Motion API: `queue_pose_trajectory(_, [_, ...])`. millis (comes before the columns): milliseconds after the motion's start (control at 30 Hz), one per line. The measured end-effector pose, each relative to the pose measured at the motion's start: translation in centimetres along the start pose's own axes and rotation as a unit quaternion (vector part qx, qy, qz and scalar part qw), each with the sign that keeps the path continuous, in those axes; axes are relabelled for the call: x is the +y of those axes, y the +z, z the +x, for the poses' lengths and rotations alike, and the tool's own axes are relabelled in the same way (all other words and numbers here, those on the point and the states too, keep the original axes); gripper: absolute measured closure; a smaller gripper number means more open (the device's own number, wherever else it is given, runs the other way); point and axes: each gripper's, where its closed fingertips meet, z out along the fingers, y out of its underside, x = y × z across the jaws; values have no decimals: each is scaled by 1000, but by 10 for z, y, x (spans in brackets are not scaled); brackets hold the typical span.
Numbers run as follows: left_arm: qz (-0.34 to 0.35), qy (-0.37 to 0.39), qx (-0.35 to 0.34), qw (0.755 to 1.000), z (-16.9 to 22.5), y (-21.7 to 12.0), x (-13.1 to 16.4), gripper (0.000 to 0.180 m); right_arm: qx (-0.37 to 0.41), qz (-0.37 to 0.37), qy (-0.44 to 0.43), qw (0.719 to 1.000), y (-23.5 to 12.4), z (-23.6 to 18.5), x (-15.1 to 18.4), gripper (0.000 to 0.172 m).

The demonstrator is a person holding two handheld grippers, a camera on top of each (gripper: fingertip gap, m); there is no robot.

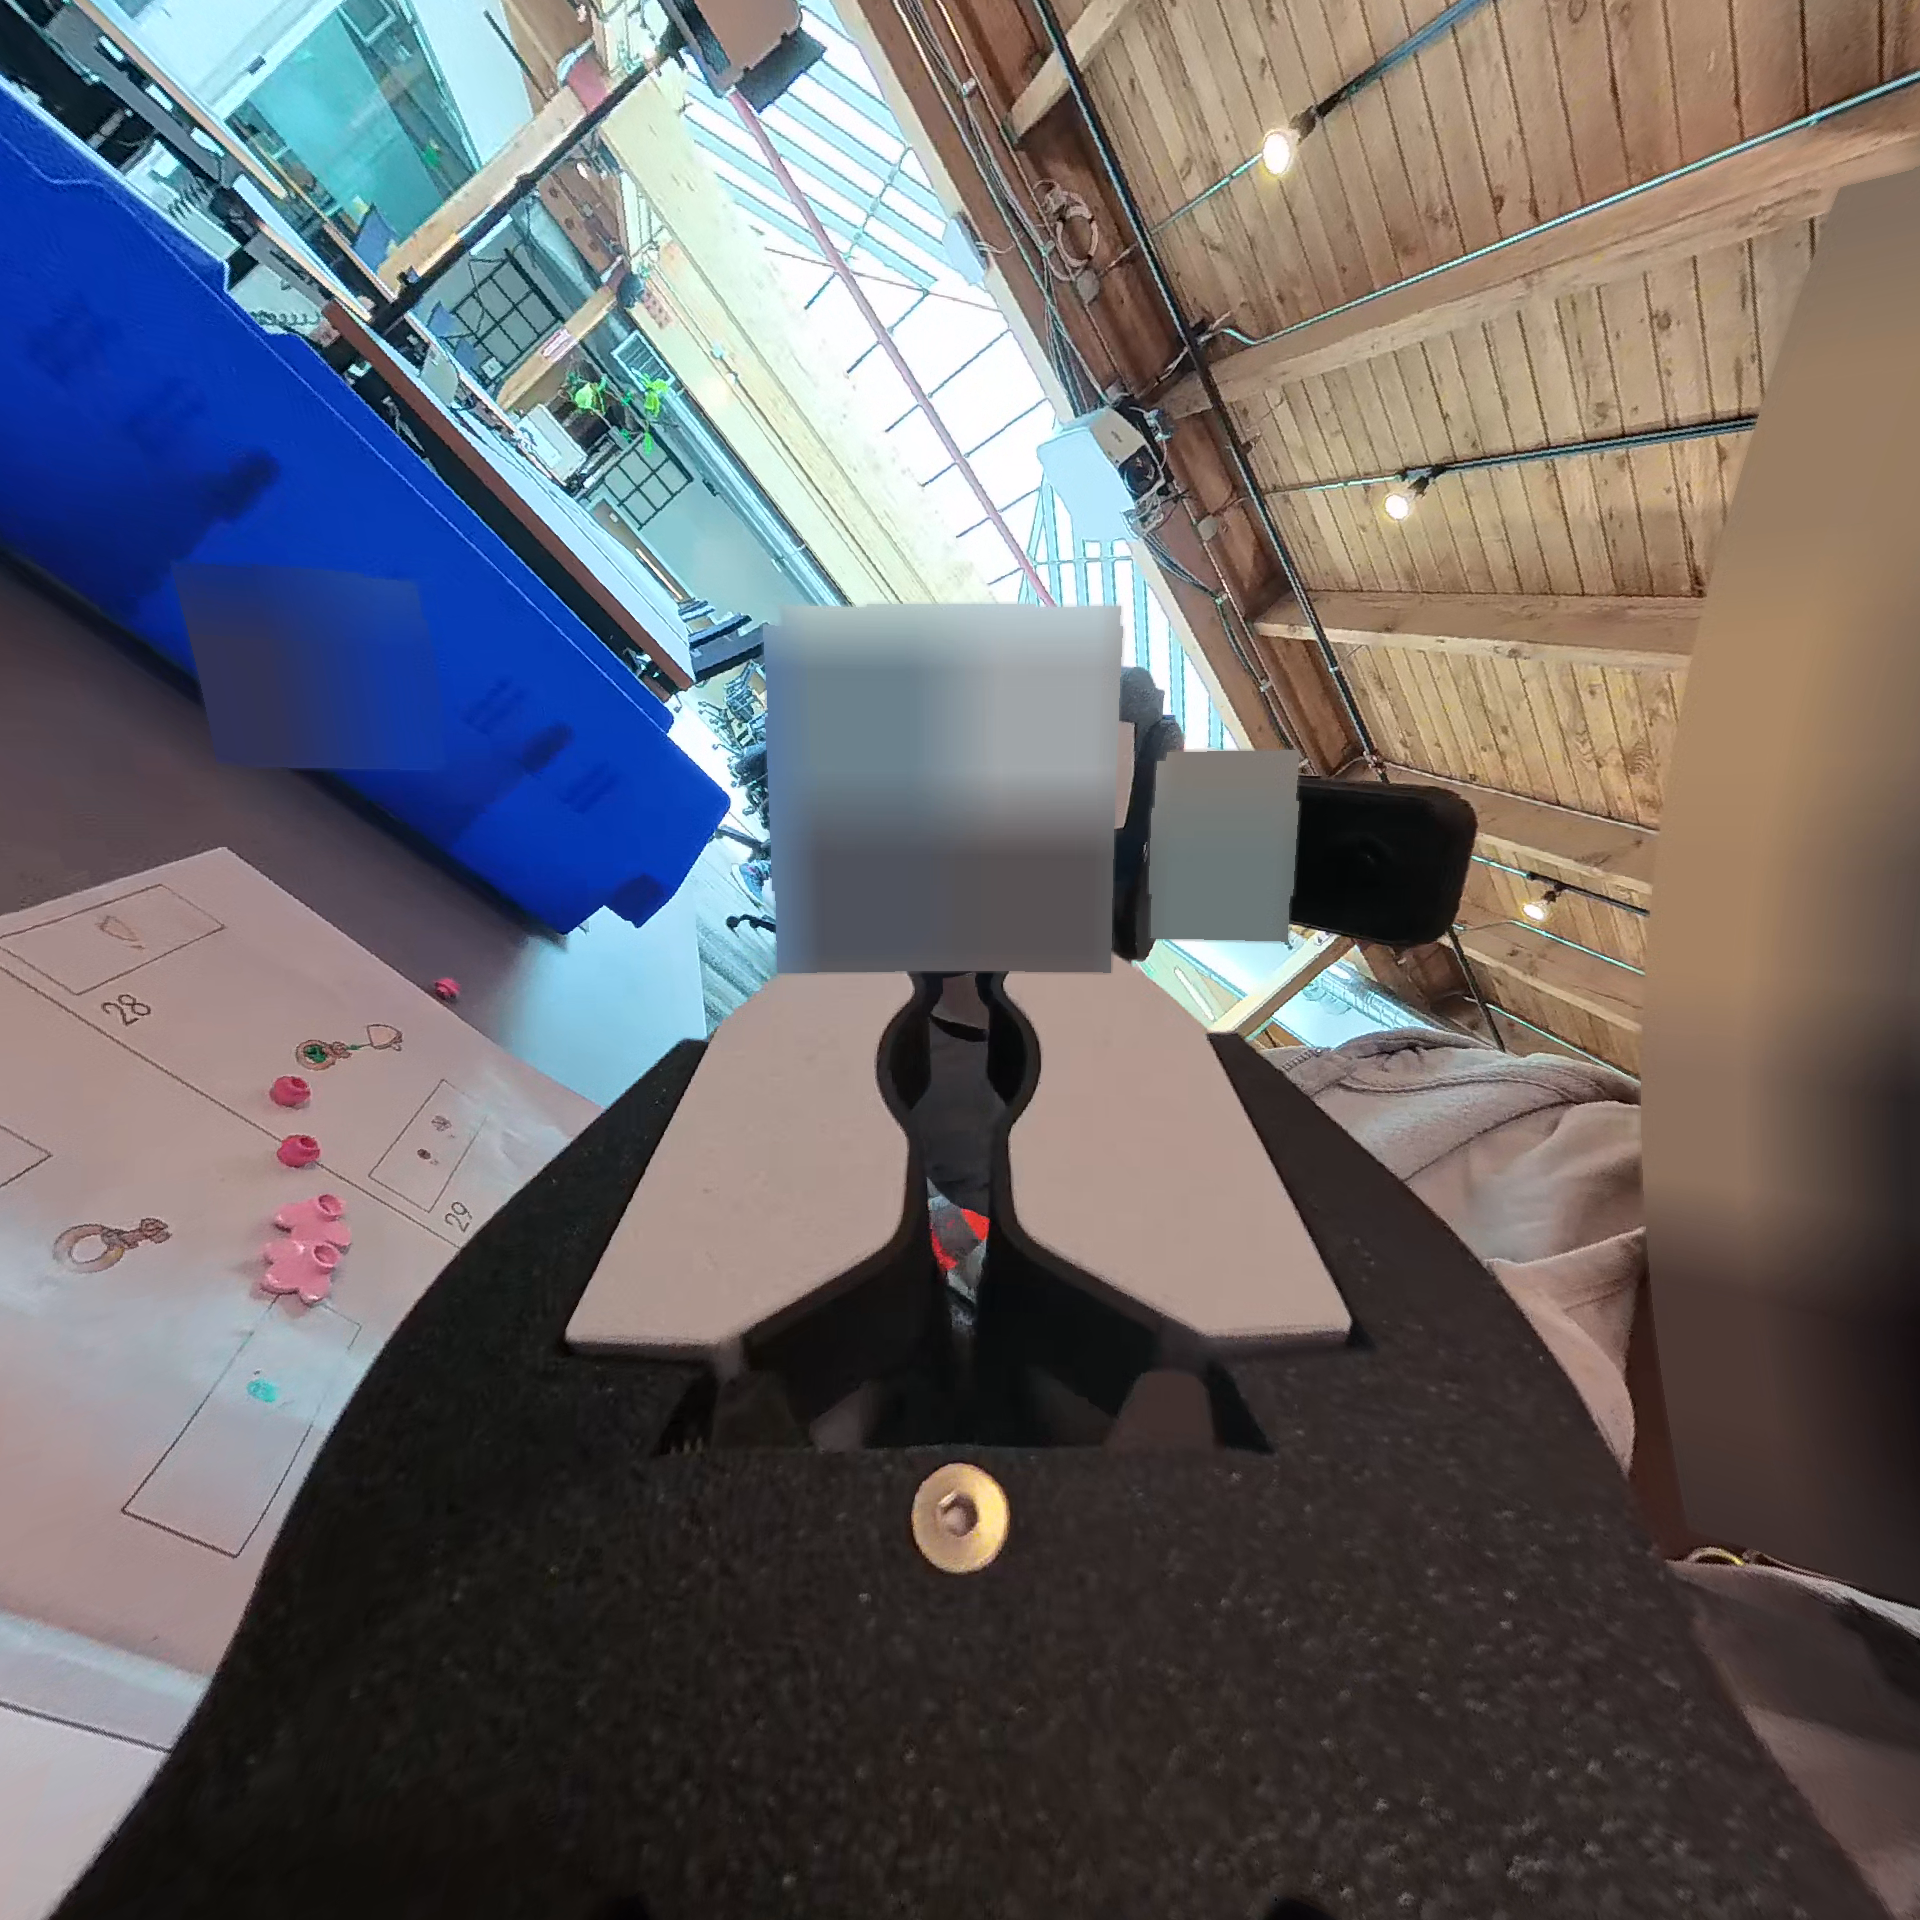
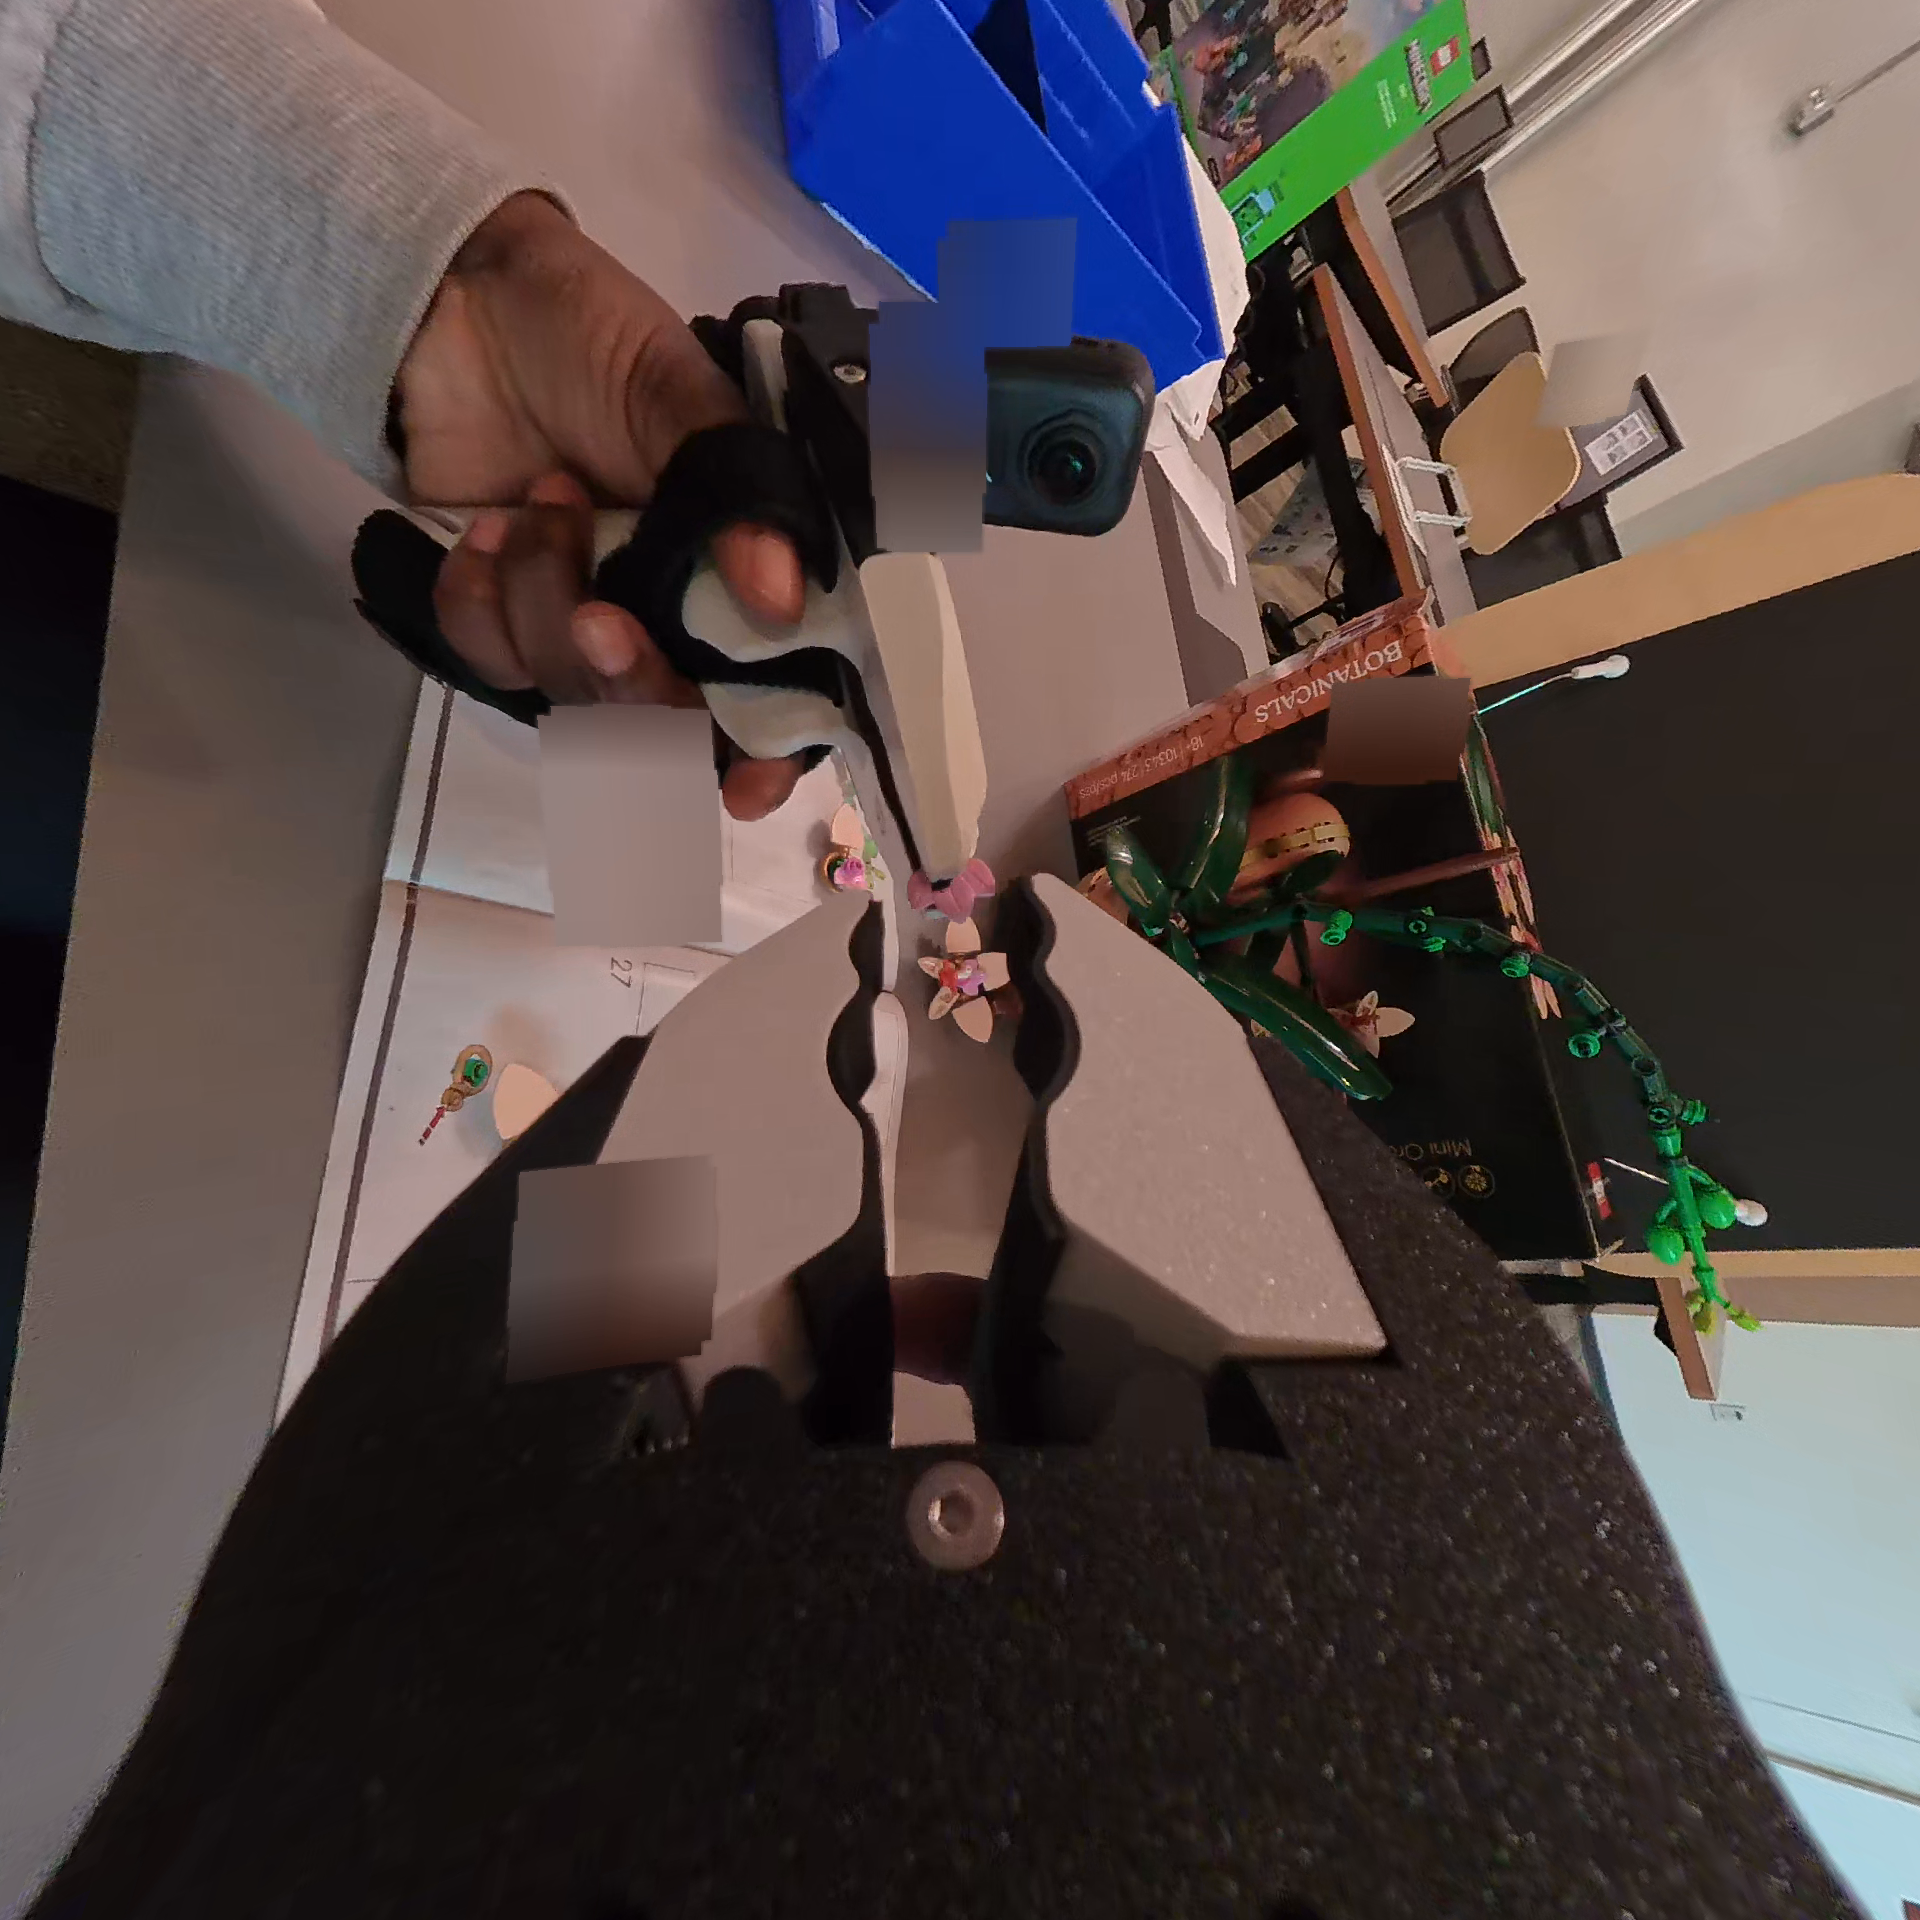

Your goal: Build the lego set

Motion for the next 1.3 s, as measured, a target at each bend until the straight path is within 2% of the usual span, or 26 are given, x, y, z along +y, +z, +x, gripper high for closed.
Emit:
queue_pose_trajectory(667, [-26, 7, -9, 1000, -3, 2, 7, 175, -22, -18, -7, 1000, 2, -4, 5, 158])
queue_pose_trajectory(800, [-66, 80, -19, 994, -1, -4, 9, 155, -46, -19, 47, 998, -2, -10, 10, 158])
queue_pose_trajectory(867, [-111, 165, -57, 978, -6, -14, 13, 152, -82, -18, 98, 992, -4, -21, 18, 158])
queue_pose_trajectory(933, [-187, 274, -137, 934, -28, -29, 23, 152, -135, -24, 167, 976, -4, -41, 30, 158])
queue_pose_trajectory(1000, [-242, 350, -178, 887, -43, -37, 35, 151, -190, -28, 211, 959, -1, -66, 44, 158])
queue_pose_trajectory(1100, [-316, 377, -203, 847, -59, -32, 62, 146, -228, -66, 203, 950, 5, -91, 73, 158])
queue_pose_trajectory(1200, [-386, 401, -218, 801, -72, -27, 90, 144, -266, -58, 202, 941, 12, -103, 85, 158])
queue_pose_trajectory(1300, [-391, 392, -241, 797, -80, -23, 98, 148, -300, -49, 197, 932, 16, -106, 89, 158])
